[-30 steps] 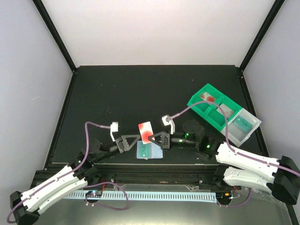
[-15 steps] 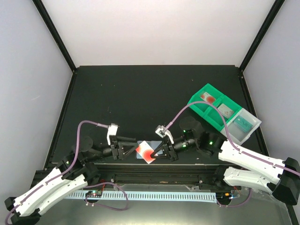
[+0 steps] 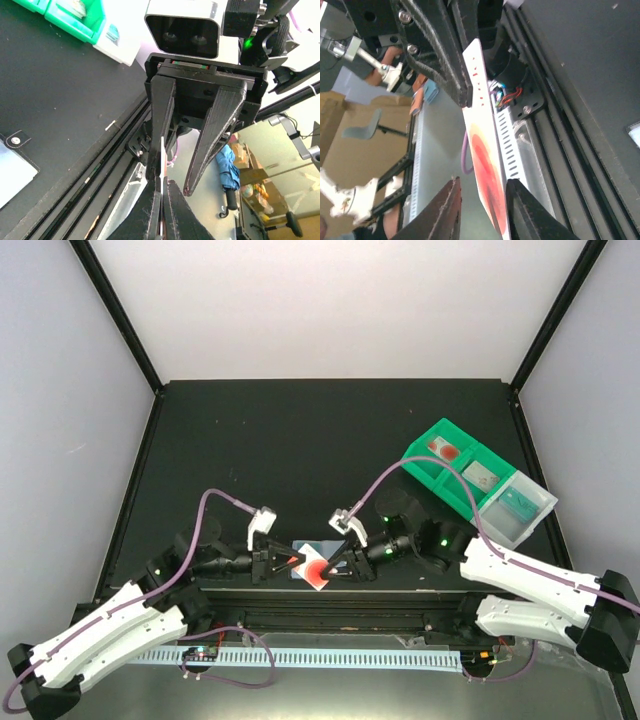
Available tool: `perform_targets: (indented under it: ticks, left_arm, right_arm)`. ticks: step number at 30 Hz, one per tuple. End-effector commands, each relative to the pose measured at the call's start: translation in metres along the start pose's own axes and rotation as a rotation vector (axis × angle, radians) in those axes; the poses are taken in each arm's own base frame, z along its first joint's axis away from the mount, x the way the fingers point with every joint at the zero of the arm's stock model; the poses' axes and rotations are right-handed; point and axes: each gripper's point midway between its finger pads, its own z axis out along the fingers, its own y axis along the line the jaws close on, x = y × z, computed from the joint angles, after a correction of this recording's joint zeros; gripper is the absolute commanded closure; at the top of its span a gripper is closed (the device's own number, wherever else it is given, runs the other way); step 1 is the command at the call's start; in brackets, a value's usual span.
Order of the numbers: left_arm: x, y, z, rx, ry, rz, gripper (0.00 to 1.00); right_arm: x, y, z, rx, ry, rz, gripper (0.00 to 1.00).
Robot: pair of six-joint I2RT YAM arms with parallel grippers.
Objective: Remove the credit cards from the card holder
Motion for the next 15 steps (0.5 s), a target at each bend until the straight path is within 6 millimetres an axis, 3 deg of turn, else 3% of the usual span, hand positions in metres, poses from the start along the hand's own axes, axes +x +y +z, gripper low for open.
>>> perform_targets:
  ticks: [1,5,9,15]
  left_arm:
    - [-0.014,-0.004,0.000,0.015,-0.062,-0.004,0.98]
    - [-0.025,0.003,-0.001,0.005,-0.149,-0.052,0.98]
    - [-0.040,0.012,-0.004,0.004,-0.275,-0.111,0.98]
    - [-0.060,0.021,-0.016,0.005,-0.443,-0.180,0.98]
  right_arm:
    - [-0.022,-0.008,-0.009,0.069,-0.158,0.013,0.69]
    - [-0.035,-0.015,-0.013,0.027,-0.335,0.118,0.56]
    - [-0.050,-0.021,-0.021,-0.008,-0.485,0.201,0.49]
    - [-0.069,-0.019,-0.024,-0.077,-0.578,0.269,0.53]
